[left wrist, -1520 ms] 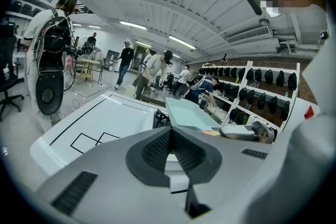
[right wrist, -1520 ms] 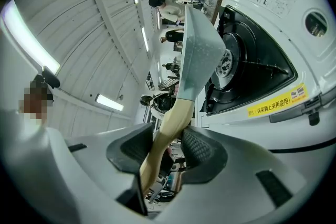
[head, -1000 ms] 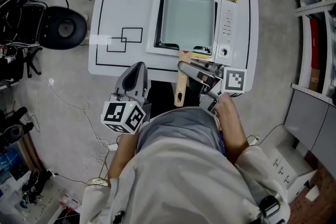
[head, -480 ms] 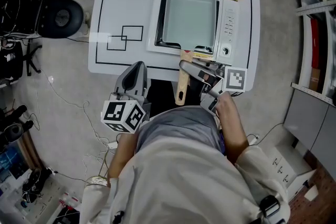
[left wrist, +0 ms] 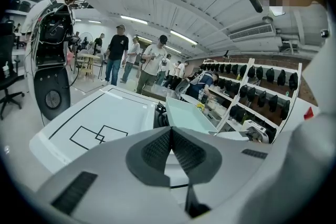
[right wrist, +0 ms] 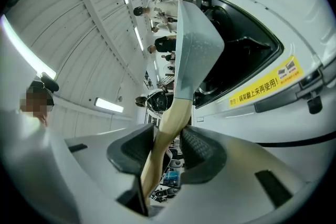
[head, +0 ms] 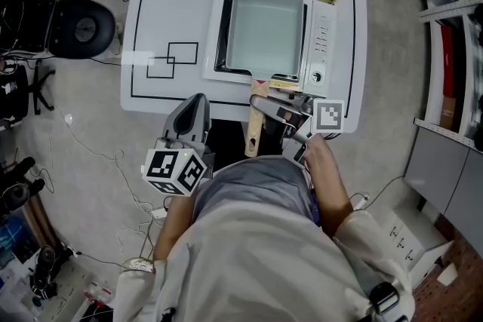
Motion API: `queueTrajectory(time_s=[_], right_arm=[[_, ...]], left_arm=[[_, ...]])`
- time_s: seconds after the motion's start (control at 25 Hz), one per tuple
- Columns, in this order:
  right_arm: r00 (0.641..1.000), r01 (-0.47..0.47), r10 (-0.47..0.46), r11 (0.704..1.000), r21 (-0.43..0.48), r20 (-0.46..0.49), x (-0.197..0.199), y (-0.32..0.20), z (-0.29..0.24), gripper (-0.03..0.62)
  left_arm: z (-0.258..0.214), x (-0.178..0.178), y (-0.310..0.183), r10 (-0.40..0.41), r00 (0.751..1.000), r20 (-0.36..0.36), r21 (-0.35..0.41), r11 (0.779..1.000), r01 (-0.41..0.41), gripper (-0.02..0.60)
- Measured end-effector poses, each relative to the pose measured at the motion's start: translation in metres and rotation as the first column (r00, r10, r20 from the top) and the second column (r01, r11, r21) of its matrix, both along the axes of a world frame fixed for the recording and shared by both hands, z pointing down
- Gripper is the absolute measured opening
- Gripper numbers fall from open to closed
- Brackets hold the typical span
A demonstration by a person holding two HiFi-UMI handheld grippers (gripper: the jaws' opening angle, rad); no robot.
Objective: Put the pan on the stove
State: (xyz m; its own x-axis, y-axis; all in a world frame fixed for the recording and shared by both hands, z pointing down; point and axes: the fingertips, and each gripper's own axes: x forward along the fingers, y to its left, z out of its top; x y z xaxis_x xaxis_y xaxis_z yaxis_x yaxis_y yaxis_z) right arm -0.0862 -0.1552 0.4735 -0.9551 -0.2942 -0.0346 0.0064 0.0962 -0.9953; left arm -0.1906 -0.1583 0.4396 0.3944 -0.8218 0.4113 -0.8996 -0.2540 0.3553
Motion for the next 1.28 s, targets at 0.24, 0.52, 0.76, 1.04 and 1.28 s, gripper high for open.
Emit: queueTrajectory(time_s=[0.24,0.52,0.76,1.04,1.28], right_arm=[[1.000,0.029,-0.029,1.000,0.001,-0.004,-0.002,0.000,0.007,0.156],[0.999,0.047,-0.046,0.999,-0.005,0.012,-0.002,-0.001,0.007,0.156],[0.999,0.024,-0.023,0.999,-0.035,0.022,-0.003,0.000,0.011,0.155],[0.999,-0.025,0.026,0.999,-0.024,0.040,-0.002,-0.002,0.003,0.196],[0.999,-0.034,0.034,0.999,-0.017,0.002,0.003,0.000,0.006,0.215]], left_arm=[[0.003,0.002,0.002,-0.007,1.000,0.000,-0.007,1.000,0.007,0.006],[0.005,0.007,0.002,-0.006,1.000,-0.008,-0.011,1.000,0.006,0.006],[0.007,0.011,0.002,-0.004,1.000,-0.013,-0.012,1.000,0.004,0.006],[0.001,0.013,0.003,0.000,1.000,-0.020,0.004,1.000,0.000,0.006],[-0.001,0.012,0.003,-0.004,1.000,-0.024,0.019,1.000,0.004,0.006]])
